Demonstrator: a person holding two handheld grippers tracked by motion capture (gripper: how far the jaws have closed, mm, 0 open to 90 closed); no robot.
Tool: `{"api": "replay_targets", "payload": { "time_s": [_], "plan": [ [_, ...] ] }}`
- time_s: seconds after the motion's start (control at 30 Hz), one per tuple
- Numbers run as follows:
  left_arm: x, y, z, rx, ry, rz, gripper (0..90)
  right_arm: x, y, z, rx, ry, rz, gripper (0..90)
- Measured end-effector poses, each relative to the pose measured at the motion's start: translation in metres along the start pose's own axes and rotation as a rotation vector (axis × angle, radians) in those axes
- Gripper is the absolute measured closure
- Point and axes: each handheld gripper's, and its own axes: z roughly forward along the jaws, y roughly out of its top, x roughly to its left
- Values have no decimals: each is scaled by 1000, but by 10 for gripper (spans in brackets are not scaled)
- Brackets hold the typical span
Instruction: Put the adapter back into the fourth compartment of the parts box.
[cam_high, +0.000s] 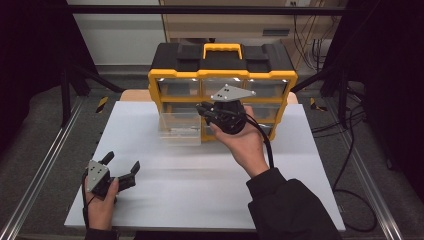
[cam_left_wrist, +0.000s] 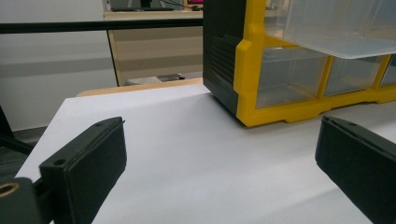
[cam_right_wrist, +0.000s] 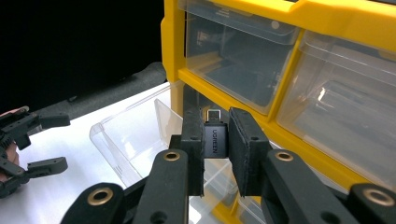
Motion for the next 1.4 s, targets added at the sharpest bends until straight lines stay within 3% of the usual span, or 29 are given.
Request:
{"api": "replay_targets", "payload": {
  "time_s": [1.4],
  "plan": [
    [1, 0, 0, 0, -2, -5, 16, 15, 7, 26, 55, 46, -38, 762]
  ]
}}
